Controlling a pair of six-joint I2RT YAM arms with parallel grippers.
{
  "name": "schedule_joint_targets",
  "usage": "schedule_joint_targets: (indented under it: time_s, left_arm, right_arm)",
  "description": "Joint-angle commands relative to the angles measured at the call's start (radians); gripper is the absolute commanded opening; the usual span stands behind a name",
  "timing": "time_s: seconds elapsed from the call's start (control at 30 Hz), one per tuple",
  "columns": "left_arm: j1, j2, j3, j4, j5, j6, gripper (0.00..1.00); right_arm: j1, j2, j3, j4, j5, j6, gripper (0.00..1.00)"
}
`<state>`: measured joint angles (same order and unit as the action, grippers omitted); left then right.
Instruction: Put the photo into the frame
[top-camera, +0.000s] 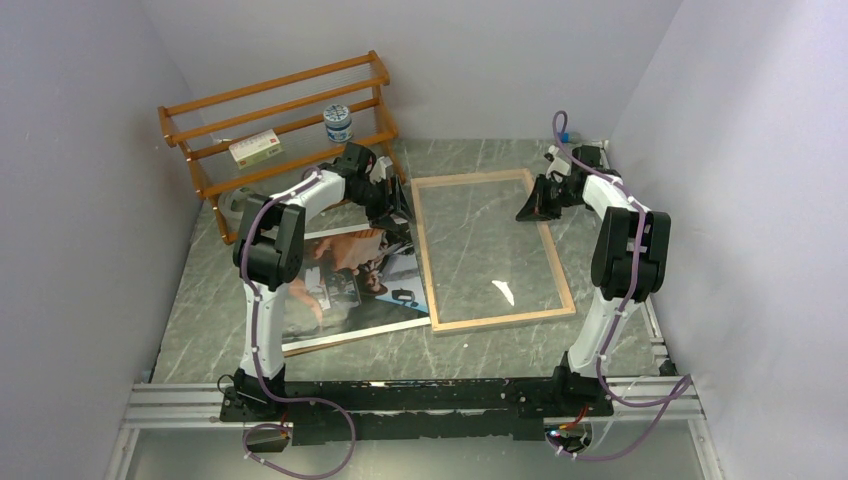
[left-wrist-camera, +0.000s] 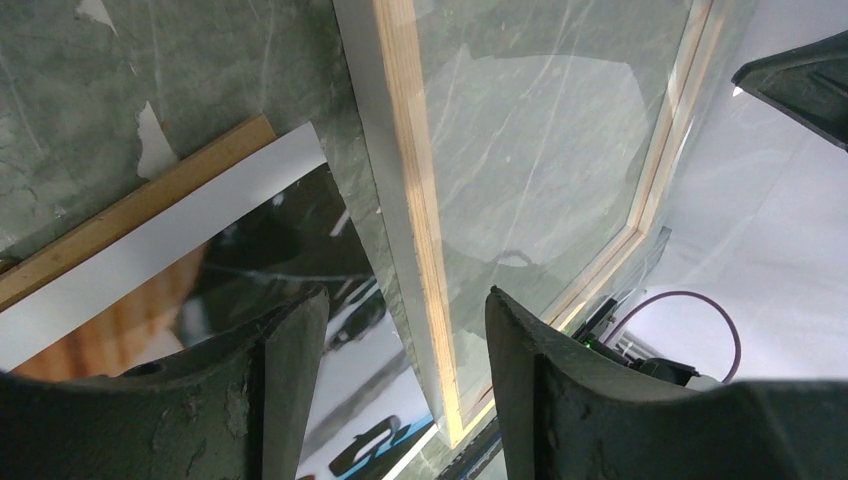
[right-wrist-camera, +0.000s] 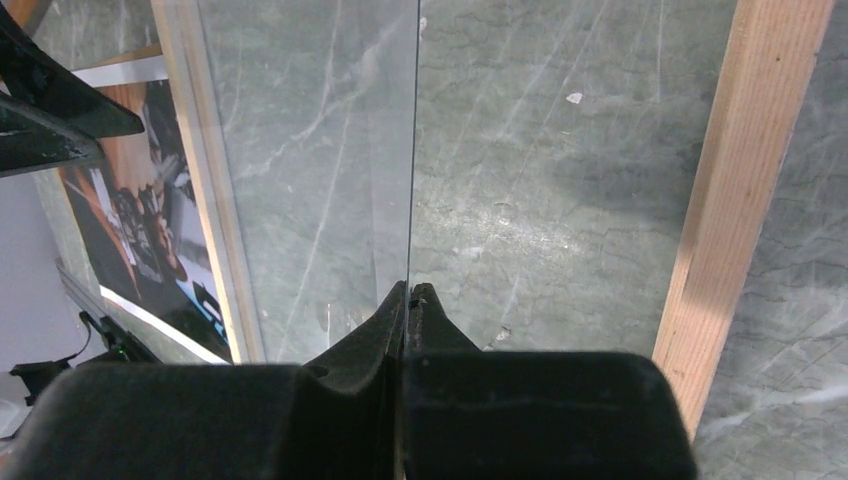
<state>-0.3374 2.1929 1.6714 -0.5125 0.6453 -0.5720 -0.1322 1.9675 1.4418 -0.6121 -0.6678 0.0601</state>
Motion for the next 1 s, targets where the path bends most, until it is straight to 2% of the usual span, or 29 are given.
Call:
schedule_joint_targets:
  time_s: [0.0,0.63,0.97]
  left_arm:
    - [-0.006,0.016,0.038,-0.01,-0.01,0.004,0.64]
    - [-0.008,0.022,0.036,-0.019,-0.024,0.002,0.63]
    - [-0.008,0.024,0.031,-0.011,-0.017,-0.006,0.63]
  right_arm:
    - [-0.007,0.007,0.029,-0.019,0.024,-0.033,0.0]
    - [-0.021,-0.013,-0.021,-0.008,0.073,0.004,0.0]
    - [-0.021,-0.009,-0.037,0.017,0.008,-0.003,0.0]
